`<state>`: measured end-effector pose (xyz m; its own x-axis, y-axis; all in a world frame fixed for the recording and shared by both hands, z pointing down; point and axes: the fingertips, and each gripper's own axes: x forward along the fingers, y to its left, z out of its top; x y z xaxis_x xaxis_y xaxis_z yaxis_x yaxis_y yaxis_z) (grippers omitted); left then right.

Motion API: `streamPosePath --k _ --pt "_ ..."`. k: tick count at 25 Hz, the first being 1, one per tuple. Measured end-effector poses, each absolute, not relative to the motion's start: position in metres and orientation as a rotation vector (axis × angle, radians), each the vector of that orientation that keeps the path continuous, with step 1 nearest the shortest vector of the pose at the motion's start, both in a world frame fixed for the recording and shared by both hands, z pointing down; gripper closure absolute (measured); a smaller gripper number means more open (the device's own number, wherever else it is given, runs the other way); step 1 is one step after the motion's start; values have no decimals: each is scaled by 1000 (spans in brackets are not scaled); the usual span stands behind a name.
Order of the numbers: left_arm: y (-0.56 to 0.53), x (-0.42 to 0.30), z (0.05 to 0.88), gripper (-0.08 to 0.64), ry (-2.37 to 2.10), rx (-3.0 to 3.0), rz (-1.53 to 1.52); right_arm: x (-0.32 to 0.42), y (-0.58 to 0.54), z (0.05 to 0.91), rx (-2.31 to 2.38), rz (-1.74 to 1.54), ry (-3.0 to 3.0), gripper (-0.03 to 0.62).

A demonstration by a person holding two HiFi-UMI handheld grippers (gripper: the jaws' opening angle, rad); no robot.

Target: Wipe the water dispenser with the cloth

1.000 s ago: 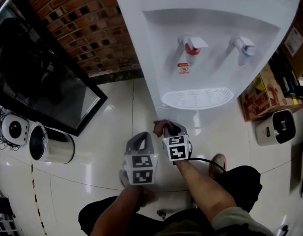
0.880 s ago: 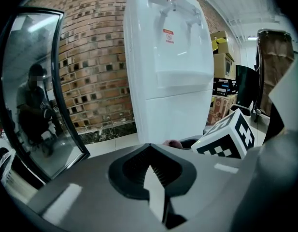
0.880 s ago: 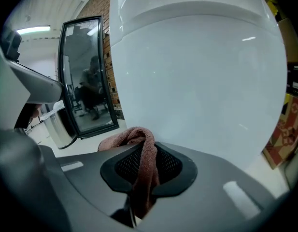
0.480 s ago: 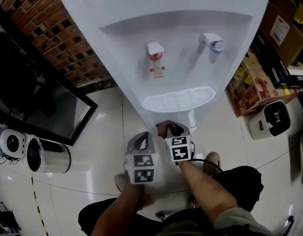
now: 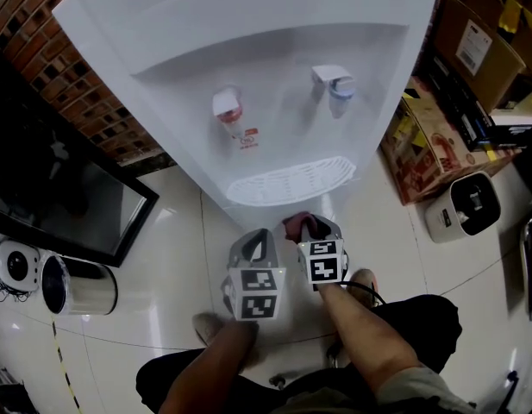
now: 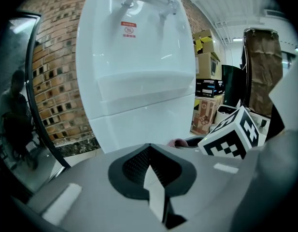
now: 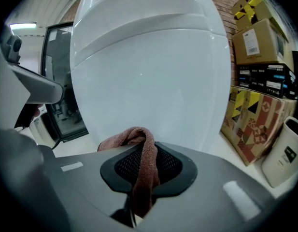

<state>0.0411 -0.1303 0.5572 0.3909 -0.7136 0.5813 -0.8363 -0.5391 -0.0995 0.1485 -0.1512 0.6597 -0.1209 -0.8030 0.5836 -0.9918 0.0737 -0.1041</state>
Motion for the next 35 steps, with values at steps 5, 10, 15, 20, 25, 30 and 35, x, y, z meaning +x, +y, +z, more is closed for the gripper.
streamPosePath --k 5,10,15,20,25,30,35 --pt "-128 58 564 560 -1341 2457 883 183 -148 662 1870 747 -1915 522" --pt "-126 78 566 560 -1312 2472 877 213 -145 662 1949 789 -1856 522" --pt "-122 101 565 560 -1262 2508 865 243 -142 662 2036 835 -1793 523" --pt "-120 104 570 560 -1252 2495 871 275 -143 666 2112 892 -1720 523" --pt "-117 112 575 560 -1231 2493 883 283 -141 667 2131 897 -1706 523" --pt "-110 110 580 560 -1216 2508 910 274 -136 667 2111 902 -1745 523" --pt "-104 67 591 560 -1278 2460 978 220 -122 675 1978 932 -1891 523"
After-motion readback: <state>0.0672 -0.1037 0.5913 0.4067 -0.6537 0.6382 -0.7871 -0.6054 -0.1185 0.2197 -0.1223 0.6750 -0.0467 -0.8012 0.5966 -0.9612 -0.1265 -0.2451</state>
